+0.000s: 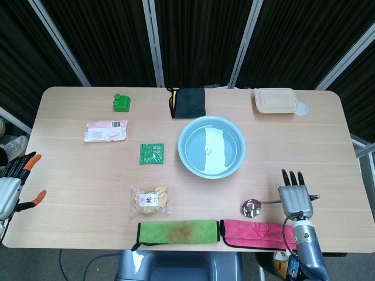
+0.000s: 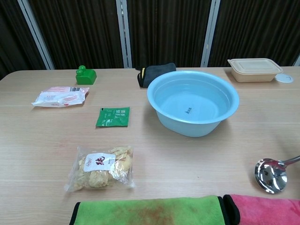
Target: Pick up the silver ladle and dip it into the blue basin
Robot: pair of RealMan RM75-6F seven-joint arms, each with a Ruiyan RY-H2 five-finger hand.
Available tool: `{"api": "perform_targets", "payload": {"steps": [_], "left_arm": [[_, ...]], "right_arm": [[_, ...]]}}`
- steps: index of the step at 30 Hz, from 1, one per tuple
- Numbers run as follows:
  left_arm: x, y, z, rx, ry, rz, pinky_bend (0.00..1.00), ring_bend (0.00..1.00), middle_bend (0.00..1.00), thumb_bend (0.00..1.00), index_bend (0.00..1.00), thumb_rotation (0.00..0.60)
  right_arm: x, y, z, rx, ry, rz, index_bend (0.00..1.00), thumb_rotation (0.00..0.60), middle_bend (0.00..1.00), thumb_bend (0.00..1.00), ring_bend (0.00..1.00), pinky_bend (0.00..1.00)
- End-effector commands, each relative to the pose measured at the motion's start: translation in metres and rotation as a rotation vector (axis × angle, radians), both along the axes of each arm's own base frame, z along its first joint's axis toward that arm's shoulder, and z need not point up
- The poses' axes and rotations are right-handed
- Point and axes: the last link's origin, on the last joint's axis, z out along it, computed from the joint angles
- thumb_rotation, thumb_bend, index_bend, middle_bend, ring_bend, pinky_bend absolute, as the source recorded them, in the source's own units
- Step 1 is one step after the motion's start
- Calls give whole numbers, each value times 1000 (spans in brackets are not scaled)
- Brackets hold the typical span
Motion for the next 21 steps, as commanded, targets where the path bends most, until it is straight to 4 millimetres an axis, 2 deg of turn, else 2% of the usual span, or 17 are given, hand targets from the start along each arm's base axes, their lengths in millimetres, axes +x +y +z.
{"api": "perform_targets", "payload": {"steps": [1, 16, 21], "left_arm": [[0, 0, 0, 0, -1, 0, 0, 0, 0, 313, 0, 600], [0, -1, 3, 0, -15, -7, 0, 0, 0, 312, 0, 600], [0, -1, 2, -3, -16, -9, 0, 0, 0, 311, 0, 600]], "right_arm": [[4, -1, 5, -6, 19, 2, 677, 600, 16, 512, 0, 0], [31, -11, 26, 38, 119, -7, 694, 600, 42, 533, 0, 0], [33, -10, 29, 55, 123, -30, 695, 600, 43, 532, 0, 0]]}}
